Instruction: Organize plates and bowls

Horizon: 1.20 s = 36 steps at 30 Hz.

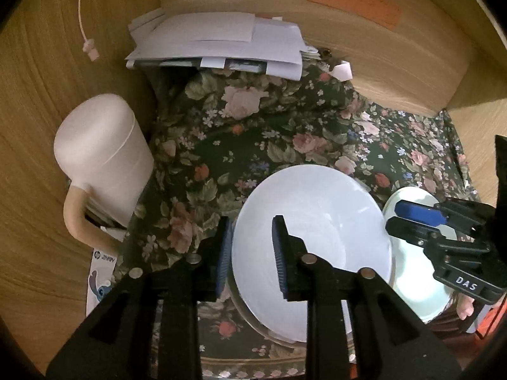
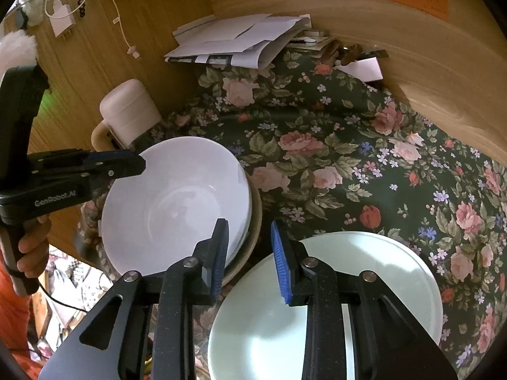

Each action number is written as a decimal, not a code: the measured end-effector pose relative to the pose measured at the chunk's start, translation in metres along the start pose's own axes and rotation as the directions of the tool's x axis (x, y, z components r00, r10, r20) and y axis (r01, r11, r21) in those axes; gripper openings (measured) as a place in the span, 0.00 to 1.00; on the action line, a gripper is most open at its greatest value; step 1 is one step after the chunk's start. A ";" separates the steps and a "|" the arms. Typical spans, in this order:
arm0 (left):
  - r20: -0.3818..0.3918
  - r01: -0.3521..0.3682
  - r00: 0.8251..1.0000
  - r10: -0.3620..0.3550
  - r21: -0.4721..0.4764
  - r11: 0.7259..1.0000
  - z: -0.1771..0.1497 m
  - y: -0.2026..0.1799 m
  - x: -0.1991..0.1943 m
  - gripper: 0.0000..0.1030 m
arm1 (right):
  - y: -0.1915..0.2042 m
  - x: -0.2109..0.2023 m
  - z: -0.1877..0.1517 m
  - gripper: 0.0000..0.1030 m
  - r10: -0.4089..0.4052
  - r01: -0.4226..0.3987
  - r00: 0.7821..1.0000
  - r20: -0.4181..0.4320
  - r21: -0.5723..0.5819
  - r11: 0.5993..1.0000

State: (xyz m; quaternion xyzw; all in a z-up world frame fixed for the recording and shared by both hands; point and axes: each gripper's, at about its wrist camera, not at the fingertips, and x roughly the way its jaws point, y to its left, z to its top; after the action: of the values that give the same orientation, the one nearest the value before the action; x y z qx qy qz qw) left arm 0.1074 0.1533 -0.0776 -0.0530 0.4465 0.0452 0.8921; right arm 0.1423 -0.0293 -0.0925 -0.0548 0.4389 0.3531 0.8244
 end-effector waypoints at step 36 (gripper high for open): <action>-0.023 0.133 0.990 -0.137 -0.115 0.984 -0.052 0.019 0.031 0.41 | 0.015 0.049 -0.002 0.39 0.024 -0.026 0.993 -0.112 -0.010 1.000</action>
State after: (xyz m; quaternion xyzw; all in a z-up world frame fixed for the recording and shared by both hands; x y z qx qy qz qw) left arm 0.0824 0.1660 -0.1345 -0.1341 0.4525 0.0090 0.8816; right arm 0.1499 0.0073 -0.1278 -0.0739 0.4831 0.3624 0.7936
